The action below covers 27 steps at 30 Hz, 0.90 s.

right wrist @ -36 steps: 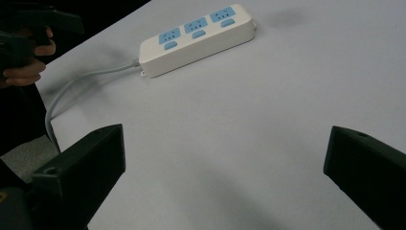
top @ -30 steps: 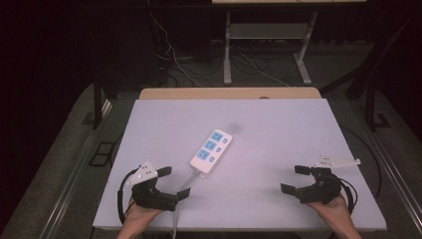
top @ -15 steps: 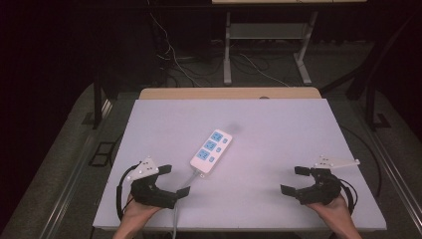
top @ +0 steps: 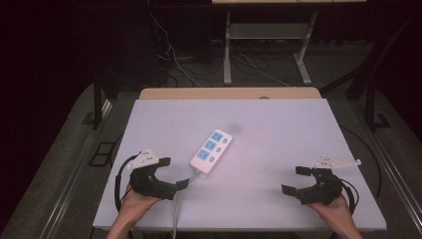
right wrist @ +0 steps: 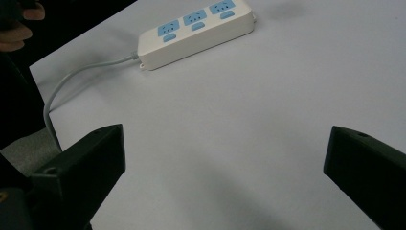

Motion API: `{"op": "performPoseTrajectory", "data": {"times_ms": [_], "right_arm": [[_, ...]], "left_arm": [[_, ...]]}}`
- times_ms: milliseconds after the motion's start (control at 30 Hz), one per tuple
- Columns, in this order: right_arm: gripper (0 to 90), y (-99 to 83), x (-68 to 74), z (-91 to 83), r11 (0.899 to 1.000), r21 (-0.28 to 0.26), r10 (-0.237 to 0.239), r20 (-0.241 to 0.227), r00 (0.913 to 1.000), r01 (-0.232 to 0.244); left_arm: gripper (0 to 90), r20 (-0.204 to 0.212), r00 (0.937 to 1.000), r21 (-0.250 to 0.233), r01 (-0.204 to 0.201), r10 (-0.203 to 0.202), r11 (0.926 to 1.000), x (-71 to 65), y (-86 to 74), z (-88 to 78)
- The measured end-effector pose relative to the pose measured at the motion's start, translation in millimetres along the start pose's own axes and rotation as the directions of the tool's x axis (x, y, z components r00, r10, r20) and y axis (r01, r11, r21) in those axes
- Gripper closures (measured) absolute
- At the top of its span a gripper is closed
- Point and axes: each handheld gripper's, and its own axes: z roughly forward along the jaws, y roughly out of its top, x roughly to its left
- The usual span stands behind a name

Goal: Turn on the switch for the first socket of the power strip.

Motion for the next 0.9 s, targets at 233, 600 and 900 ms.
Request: {"op": "performPoseTrajectory", "data": {"times_ms": [233,600,900], "right_arm": [[0.2,0.0,0.0,0.1,1.0,0.002,-0.001,0.001,1.0,0.001],[0.2,0.1,-0.2,-0.2,1.0,0.003,-0.002,0.004,1.0,0.002],[0.2,0.2,-0.4,-0.5,1.0,0.004,-0.005,0.005,1.0,0.005]], "left_arm": [[0.1,0.009,0.9998,0.022,-0.019,0.019,0.9996,2.2,14.9,7.0],[0.1,0.027,0.9988,0.055,-0.041,0.04,0.9976,4.2,37.2,19.3],[0.1,0.03,0.9979,0.08,-0.06,0.058,0.9949,7.6,51.6,29.8]]}}
